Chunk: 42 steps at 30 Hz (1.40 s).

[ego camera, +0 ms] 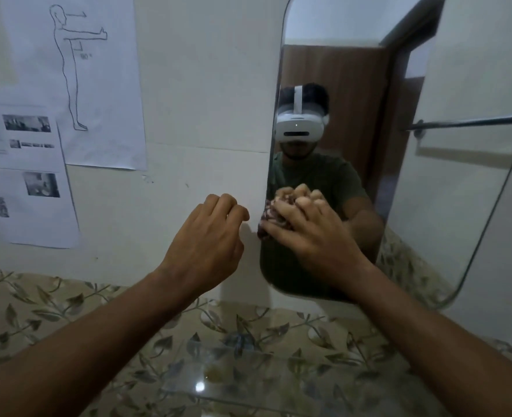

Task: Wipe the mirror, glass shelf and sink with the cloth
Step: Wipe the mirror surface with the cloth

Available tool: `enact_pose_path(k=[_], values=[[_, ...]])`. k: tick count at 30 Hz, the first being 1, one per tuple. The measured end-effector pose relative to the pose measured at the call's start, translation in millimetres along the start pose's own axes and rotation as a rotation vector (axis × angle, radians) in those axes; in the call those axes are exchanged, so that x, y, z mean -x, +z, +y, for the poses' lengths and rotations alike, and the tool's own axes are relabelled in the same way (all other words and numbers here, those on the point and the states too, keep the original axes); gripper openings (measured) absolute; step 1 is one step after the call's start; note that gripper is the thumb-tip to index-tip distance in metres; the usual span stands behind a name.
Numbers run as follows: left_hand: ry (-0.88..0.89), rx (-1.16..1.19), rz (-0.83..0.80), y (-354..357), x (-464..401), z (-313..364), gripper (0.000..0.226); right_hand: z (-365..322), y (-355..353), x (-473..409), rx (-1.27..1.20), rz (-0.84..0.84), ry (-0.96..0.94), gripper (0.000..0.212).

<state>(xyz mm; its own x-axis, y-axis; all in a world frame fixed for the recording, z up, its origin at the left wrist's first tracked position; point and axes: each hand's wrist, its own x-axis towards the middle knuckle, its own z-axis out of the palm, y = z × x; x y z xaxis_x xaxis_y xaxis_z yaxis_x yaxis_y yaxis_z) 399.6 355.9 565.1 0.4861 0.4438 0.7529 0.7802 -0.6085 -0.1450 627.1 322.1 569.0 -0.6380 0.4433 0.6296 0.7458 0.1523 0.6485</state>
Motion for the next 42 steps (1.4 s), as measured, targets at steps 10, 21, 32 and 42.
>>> enact_pose_path(k=[10,21,32,42], values=[[0.012,0.010,0.035,-6.8,-15.9,7.7,0.030,-2.1,-0.4,4.4,0.000,-0.016,0.011,0.040],[0.064,0.055,0.096,-5.2,-27.6,19.1,0.027,15.3,-10.8,-8.2,-0.033,0.054,0.238,0.045],[0.120,0.107,0.068,7.7,-44.7,44.3,0.026,66.4,-25.6,19.5,-0.022,0.167,0.434,0.050],[0.191,0.131,0.079,15.0,-62.5,69.1,0.028,31.2,-10.7,82.2,-0.040,0.054,0.287,0.046]])
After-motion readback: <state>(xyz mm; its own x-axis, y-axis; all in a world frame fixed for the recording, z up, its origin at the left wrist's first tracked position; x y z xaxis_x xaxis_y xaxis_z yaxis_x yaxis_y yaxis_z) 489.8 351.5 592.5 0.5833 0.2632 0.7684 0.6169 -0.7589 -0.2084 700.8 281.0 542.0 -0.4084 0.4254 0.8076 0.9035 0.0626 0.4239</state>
